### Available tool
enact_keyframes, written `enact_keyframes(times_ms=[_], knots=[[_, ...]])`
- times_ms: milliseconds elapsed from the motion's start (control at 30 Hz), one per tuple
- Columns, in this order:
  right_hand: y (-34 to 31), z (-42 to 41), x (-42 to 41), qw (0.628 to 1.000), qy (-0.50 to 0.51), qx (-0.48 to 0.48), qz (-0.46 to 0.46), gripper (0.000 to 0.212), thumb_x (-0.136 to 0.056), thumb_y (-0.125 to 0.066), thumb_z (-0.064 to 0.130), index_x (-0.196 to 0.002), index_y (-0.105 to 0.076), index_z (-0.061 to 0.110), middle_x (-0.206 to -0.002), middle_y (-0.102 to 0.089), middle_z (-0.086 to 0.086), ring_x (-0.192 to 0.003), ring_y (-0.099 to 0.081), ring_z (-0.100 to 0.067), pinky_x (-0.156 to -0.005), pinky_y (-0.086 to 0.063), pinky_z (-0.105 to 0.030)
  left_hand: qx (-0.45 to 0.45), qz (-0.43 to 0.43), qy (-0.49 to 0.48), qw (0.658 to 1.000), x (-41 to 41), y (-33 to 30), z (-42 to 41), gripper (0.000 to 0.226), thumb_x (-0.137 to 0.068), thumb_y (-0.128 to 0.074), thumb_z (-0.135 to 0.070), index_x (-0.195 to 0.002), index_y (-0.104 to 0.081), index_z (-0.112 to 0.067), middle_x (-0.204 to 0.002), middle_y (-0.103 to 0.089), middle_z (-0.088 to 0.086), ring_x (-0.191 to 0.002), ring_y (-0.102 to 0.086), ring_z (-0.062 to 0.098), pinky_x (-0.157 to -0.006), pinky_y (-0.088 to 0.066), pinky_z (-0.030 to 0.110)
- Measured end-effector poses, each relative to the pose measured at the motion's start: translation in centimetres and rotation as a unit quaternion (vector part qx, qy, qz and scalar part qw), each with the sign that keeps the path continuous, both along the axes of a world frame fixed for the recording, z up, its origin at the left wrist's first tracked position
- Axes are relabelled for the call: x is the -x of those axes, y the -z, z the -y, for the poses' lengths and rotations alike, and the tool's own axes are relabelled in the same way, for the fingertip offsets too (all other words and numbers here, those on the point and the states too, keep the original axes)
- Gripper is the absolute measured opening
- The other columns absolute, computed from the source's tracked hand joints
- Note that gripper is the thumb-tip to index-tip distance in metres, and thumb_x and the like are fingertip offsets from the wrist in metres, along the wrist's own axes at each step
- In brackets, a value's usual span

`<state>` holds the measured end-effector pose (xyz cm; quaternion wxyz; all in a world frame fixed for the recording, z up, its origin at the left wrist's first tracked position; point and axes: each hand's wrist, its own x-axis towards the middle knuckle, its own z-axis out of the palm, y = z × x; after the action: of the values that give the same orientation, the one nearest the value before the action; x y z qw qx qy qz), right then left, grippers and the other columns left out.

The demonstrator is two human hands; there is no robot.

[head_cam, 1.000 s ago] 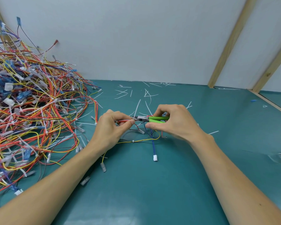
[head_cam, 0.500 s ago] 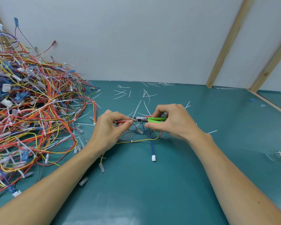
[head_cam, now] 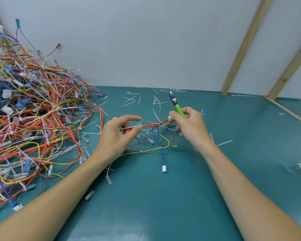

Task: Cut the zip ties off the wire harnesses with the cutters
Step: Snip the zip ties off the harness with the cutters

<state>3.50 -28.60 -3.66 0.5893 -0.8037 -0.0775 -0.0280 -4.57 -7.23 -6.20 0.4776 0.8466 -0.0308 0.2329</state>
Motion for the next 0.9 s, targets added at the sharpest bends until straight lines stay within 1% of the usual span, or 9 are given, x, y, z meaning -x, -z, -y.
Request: enact_keyframes(times_ms=[100,200,233,333,467,567,633,767,900], knots=[[0.3,0.3,-0.5,1.0,0.007,0.011,-0.018,0.016,-0.088,-0.069,0.009,-0.093,-0.059,0.021,-0.087,-0.077,0.009,-0.062,-0.06,-0.001,-0.066,-0.045,-0.034,-0.014,0.01,-0.008,1.0,0.1,-0.1,-0.1,0.009,-0.091,-0.073,-0.029,-0.094,-0.076,-0.037,-0.063,-0.058,0.005,-0.083,-0.052,0.016,-0.074,-0.039,0.026],[0.5,0.5,-0.5,0.998,-0.022,0.06,-0.019,0.028,-0.086,-0.058,-0.004,-0.095,-0.054,0.021,-0.099,-0.078,0.014,-0.088,-0.07,-0.009,-0.073,-0.052,-0.035,-0.038,0.021,-0.017,0.999,0.2,-0.2,-0.2,0.009,-0.09,-0.074,-0.027,-0.092,-0.077,-0.035,-0.068,-0.063,-0.001,-0.086,-0.055,0.013,-0.079,-0.043,0.032],[0.6,0.4,-0.4,0.996,-0.035,0.082,-0.014,0.031,-0.085,-0.057,-0.006,-0.094,-0.052,0.023,-0.102,-0.077,0.016,-0.091,-0.069,-0.012,-0.069,-0.05,-0.032,-0.054,0.03,-0.019,0.998,0.2,-0.2,-0.3,0.009,-0.09,-0.075,-0.025,-0.093,-0.077,-0.033,-0.07,-0.066,-0.004,-0.087,-0.056,0.014,-0.081,-0.044,0.035],[0.9,0.3,-0.2,0.986,-0.063,0.151,0.006,0.036,-0.082,-0.058,-0.006,-0.092,-0.048,0.027,-0.104,-0.076,0.016,-0.083,-0.063,-0.014,-0.063,-0.044,-0.033,-0.124,0.066,-0.018,0.99,0.1,-0.4,-0.5,0.008,-0.089,-0.076,-0.02,-0.094,-0.077,-0.026,-0.077,-0.066,-0.01,-0.084,-0.057,0.018,-0.084,-0.044,0.039],[1.2,0.3,-0.1,0.972,-0.035,0.229,0.033,0.026,-0.085,-0.07,0.012,-0.092,-0.051,0.028,-0.094,-0.074,0.012,-0.089,-0.062,-0.023,-0.08,-0.051,-0.039,-0.264,0.086,-0.012,0.961,0.0,-0.6,-1.1,0.01,-0.089,-0.075,-0.018,-0.094,-0.072,-0.026,-0.084,-0.065,-0.014,-0.084,-0.052,0.014,-0.099,-0.04,0.043],[1.0,0.5,-0.1,0.979,-0.07,0.192,0.008,0.018,-0.088,-0.074,0.016,-0.095,-0.058,0.022,-0.091,-0.078,0.009,-0.094,-0.068,-0.022,-0.087,-0.052,-0.038,-0.343,0.091,-0.045,0.934,-0.1,-0.6,-1.5,0.013,-0.088,-0.075,-0.013,-0.092,-0.068,-0.024,-0.086,-0.063,-0.011,-0.086,-0.054,0.02,-0.104,-0.041,0.049],[0.7,0.6,-0.1,0.984,-0.1,0.142,-0.029,0.016,-0.089,-0.076,0.015,-0.096,-0.061,0.012,-0.083,-0.076,0.007,-0.078,-0.064,-0.019,-0.077,-0.046,-0.035,-0.367,0.091,-0.085,0.922,-0.3,-0.7,-1.8,0.013,-0.087,-0.074,-0.01,-0.09,-0.068,-0.021,-0.084,-0.063,-0.006,-0.086,-0.058,0.026,-0.102,-0.043,0.051],[0.4,0.2,0.2,0.981,-0.137,0.118,-0.068,0.019,-0.088,-0.081,0.017,-0.092,-0.062,0.019,-0.073,-0.071,0.011,-0.058,-0.055,-0.004,-0.058,-0.037,-0.022,-0.377,0.074,-0.148,0.912,-0.4,-0.9,-2.3,0.011,-0.088,-0.073,-0.008,-0.09,-0.069,-0.017,-0.085,-0.065,0.0,-0.089,-0.06,0.032,-0.103,-0.042,0.053],[0.8,-0.5,0.7,0.983,-0.131,0.115,-0.063,0.025,-0.087,-0.081,0.008,-0.094,-0.059,0.017,-0.085,-0.073,0.004,-0.078,-0.063,-0.014,-0.08,-0.048,-0.031,-0.371,0.014,-0.124,0.92,0.0,-0.9,-2.0,0.01,-0.084,-0.069,-0.015,-0.093,-0.067,-0.02,-0.091,-0.065,-0.002,-0.097,-0.06,0.029,-0.109,-0.037,0.051]])
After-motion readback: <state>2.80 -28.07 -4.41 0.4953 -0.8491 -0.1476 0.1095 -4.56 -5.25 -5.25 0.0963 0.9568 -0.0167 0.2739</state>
